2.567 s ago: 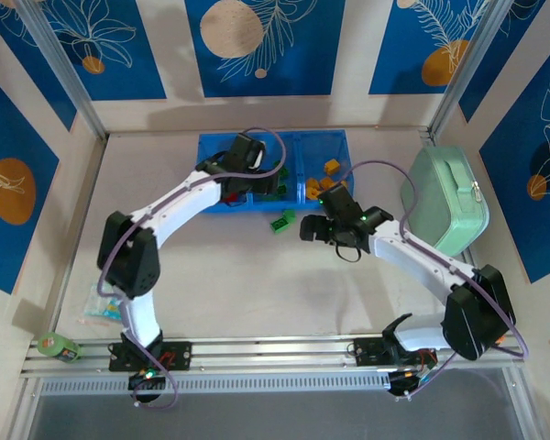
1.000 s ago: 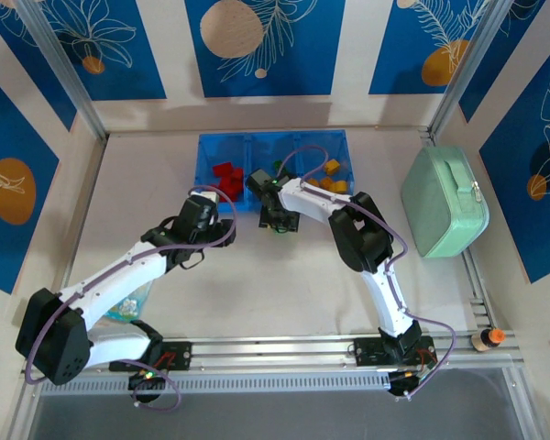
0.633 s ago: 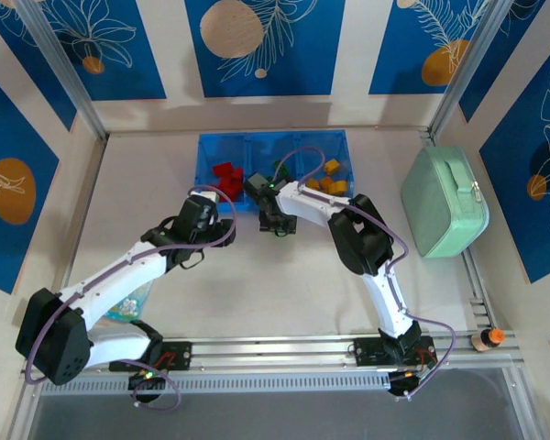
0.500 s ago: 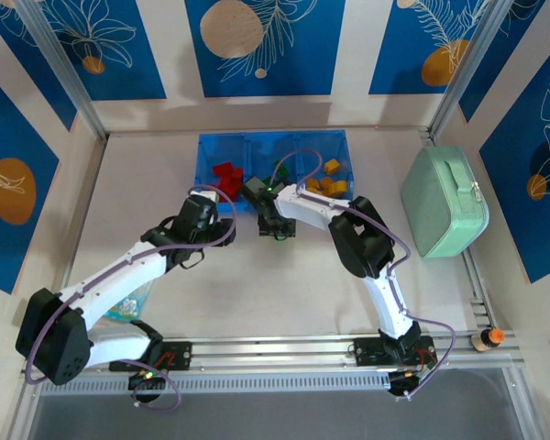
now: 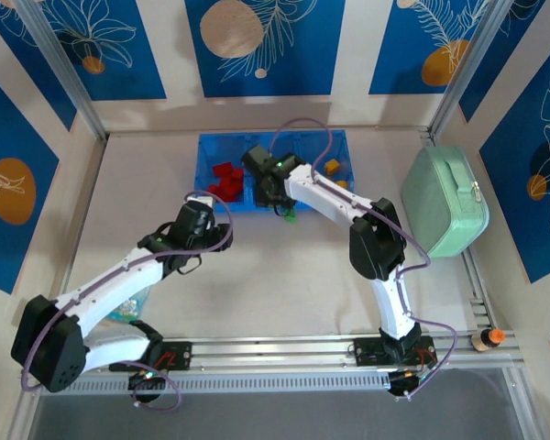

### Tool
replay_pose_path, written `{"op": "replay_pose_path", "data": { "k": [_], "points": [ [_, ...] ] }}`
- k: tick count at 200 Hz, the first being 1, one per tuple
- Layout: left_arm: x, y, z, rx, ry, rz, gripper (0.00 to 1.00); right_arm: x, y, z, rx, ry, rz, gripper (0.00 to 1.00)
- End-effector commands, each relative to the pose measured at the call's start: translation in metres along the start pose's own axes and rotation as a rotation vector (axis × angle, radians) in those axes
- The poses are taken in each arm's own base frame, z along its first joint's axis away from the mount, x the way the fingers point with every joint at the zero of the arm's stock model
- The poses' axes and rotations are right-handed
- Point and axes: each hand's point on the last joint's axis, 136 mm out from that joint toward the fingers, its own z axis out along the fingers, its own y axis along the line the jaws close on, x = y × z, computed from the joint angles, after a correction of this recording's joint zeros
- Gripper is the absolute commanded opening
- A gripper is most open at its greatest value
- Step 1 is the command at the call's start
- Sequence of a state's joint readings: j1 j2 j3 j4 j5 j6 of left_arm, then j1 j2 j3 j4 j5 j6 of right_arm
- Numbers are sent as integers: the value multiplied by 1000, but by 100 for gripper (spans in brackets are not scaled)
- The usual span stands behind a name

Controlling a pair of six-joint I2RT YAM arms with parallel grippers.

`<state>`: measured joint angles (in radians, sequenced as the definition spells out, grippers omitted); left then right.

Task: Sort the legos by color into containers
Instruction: Place the lego in the container, then move the container to the top-center of the table.

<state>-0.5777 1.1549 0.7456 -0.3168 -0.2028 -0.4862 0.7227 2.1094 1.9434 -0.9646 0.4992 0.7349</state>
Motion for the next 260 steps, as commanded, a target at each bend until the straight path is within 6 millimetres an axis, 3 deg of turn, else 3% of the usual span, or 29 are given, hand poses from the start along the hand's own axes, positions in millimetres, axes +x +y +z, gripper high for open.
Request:
{"op": "replay_pose_path", "data": {
  "k": [1,57,63,71,75,89,118,171,231,260],
  "points": [
    [4,4,-8,12,-4,-28,72,-22,-10,9,44,-3,-40,41],
    [13,6,-15,30,-3,-51,72,-66,-5,25,13,-13,-47,45],
    [14,6,-16,30,-2,-54,72,-69,-4,26,9,-15,-46,52],
    [13,6,-16,31,-4,-54,72,-72,-2,27,-1,-17,-50,77],
    [13,7,-17,31,-4,-55,72,-73,0,27,-11,-17,-54,85],
    [13,6,-18,32,-6,-55,71,-75,6,22,-36,-30,-77,90],
    [10,7,-20,31,-16,-53,71,-70,10,9,-65,-54,-83,91],
    [7,8,-23,27,-34,-53,71,-39,-5,-10,-80,-67,-66,86],
    [11,6,-20,43,-26,-58,71,11,-37,16,-35,17,-40,66],
    [14,8,-21,40,-24,-57,71,31,-41,33,-36,56,-35,63]
  ]
}}
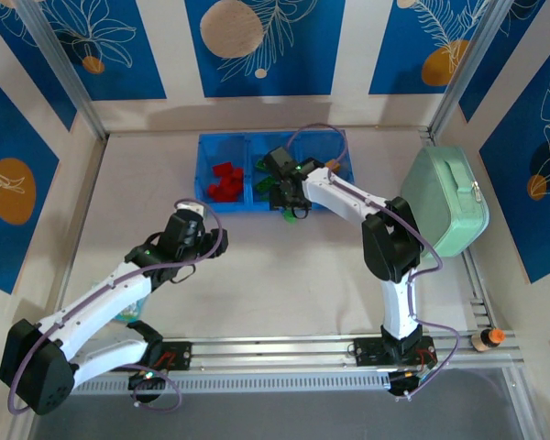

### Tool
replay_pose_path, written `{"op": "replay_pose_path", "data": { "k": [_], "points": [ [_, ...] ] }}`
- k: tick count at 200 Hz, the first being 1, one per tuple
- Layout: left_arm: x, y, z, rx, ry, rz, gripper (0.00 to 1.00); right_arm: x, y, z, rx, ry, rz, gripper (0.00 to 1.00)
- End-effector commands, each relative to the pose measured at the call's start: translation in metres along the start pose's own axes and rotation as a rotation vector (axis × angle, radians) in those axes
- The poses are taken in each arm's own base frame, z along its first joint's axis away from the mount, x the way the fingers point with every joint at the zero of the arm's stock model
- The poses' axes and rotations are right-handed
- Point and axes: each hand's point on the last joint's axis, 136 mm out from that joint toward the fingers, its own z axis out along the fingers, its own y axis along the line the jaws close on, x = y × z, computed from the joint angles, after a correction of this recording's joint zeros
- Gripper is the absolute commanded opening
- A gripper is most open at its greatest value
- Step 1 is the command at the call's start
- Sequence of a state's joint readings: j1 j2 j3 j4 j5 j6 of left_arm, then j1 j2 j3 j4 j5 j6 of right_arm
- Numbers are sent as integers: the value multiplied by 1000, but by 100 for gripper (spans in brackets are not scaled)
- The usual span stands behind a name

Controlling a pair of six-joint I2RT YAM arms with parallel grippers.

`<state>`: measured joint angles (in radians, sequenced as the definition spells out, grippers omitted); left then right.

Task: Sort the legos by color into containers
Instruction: Move the container to the top-center of the table.

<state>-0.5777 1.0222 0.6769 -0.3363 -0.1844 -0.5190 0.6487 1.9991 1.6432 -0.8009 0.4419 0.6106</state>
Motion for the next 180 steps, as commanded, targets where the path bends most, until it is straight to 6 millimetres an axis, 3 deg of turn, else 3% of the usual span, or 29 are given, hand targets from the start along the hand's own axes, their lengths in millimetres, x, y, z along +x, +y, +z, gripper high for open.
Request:
{"op": "replay_pose_path", "data": {
  "k": [1,108,180],
  "points": [
    [5,3,-2,3,6,-17,71,7,4,5,-35,2,26,63],
    [10,7,-2,-9,15,-19,71,13,-7,65,16,93,55,56],
    [6,6,-4,-10,6,-15,71,13,-4,82,30,105,51,43]
  ]
}}
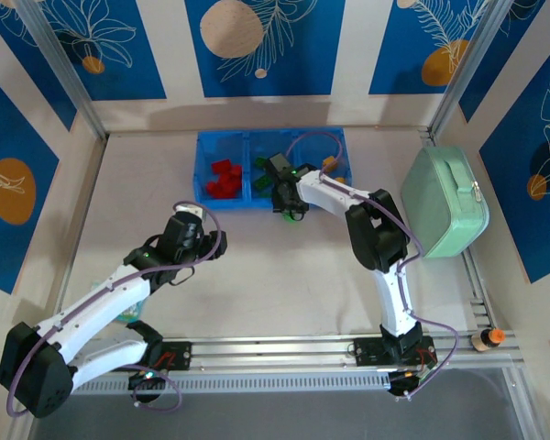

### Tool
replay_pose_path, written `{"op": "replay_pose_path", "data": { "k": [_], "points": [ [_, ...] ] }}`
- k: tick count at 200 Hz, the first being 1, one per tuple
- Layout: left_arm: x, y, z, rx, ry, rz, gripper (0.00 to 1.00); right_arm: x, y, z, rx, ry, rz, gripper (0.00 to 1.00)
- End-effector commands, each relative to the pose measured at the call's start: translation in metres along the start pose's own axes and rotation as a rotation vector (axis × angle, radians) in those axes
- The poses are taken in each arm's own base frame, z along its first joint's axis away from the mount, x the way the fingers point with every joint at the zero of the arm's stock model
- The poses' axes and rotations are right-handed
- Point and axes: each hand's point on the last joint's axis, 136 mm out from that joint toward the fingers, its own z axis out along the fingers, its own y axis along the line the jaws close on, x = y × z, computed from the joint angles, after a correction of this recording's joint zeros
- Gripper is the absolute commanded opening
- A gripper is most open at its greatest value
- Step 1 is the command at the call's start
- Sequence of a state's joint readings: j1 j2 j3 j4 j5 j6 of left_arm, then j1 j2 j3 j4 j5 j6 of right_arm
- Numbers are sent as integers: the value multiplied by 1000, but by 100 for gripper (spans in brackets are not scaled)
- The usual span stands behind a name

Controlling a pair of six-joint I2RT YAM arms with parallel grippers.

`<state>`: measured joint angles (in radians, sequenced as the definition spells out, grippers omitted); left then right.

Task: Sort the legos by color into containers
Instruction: Move the container to the top-center of the table, then move the lego to the center of the table, then pick up the lego from the center of the table.

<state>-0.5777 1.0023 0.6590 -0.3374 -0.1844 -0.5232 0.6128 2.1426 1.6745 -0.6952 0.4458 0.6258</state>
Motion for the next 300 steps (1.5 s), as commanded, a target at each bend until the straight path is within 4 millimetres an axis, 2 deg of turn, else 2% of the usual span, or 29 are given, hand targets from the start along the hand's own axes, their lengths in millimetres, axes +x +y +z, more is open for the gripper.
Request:
{"op": "replay_pose_path", "data": {
  "k": [1,35,81,129,141,150,171,209,261,300],
  "points": [
    [2,4,-2,-11,6,-10,71,25,-3,27,13,103,2,42],
    [2,5,-3,-14,6,-6,71,25,-2,20,17,92,-4,32],
    [2,6,-6,-12,-2,-13,71,27,-1,-7,11,50,-18,26],
    [3,8,-8,-16,-10,-14,71,29,2,-30,-3,17,-24,25],
    [3,7,-8,-14,-10,-13,71,30,3,-34,-3,15,-28,28],
    [2,7,-8,-11,-10,-13,71,31,2,-35,5,16,-27,35],
    [4,7,-7,-10,-5,-12,71,34,-1,-32,18,26,-35,49],
    [6,8,-7,-9,0,-12,71,42,-2,-20,18,69,-47,55],
    [7,8,-6,-9,3,-14,71,60,0,1,15,131,-54,55],
    [8,8,-6,-10,3,-14,71,62,0,0,18,131,-59,42]
  ]
}}
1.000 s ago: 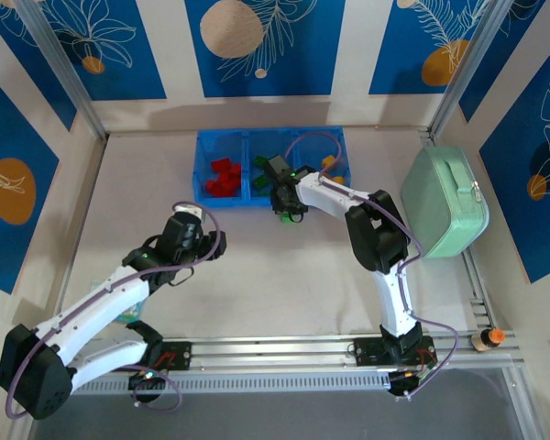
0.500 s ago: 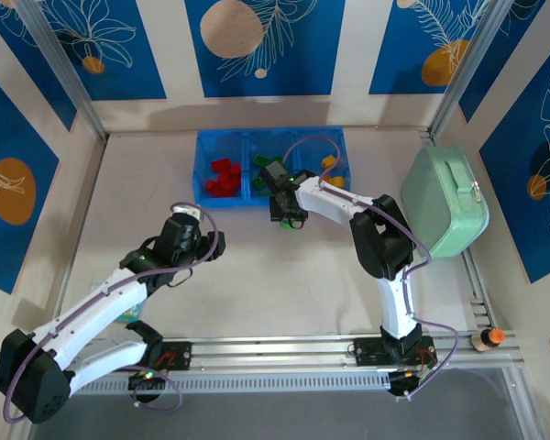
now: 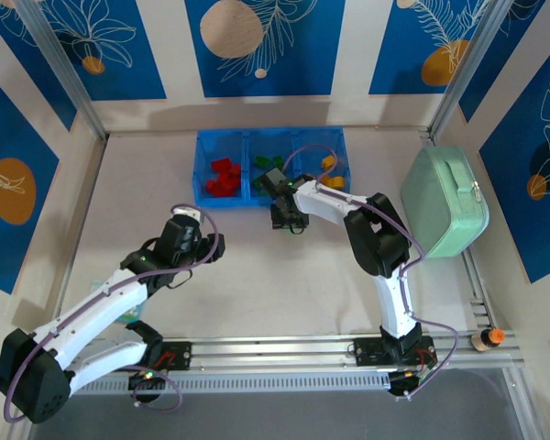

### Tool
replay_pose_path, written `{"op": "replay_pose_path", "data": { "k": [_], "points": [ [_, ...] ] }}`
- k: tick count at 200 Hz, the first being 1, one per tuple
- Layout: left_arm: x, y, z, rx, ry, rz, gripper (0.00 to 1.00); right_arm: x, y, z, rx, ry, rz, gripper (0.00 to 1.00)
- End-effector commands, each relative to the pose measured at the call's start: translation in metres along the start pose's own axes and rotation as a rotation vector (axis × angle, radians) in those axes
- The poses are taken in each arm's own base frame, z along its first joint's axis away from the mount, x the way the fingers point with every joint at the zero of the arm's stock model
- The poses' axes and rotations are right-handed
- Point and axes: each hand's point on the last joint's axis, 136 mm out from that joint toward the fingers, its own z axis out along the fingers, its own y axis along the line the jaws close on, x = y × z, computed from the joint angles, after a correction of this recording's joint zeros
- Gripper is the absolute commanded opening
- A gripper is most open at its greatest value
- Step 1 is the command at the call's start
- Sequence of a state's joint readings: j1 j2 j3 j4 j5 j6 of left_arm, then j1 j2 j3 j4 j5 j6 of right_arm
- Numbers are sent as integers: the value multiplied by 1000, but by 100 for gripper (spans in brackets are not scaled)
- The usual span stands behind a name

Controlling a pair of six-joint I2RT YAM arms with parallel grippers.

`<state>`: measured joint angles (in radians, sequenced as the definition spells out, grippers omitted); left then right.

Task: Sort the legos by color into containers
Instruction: Pick up the lego from the center of the table, then place the lego in the container.

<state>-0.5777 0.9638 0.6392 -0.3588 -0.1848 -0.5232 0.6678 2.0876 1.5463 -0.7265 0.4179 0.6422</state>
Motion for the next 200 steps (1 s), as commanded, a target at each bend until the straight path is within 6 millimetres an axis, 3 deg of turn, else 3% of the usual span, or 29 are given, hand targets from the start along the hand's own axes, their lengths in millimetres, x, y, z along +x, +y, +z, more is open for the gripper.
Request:
{"op": "replay_pose_path", "data": {
  "k": [1,50,104,129,200],
  "points": [
    [2,4,-1,-8,2,-14,71,8,1,2,-1,29,-6,41],
    [1,4,-1,-10,-2,-16,71,-2,11,-38,-13,-57,-43,33],
    [-1,2,-3,-1,-8,-17,71,-44,26,-95,-60,-193,-75,33],
    [-1,4,-7,0,-19,-19,70,-70,29,-102,-59,-215,-80,33],
    [-2,9,-19,-2,-51,-14,71,-114,28,-78,-23,-190,-72,34]
  ]
}}
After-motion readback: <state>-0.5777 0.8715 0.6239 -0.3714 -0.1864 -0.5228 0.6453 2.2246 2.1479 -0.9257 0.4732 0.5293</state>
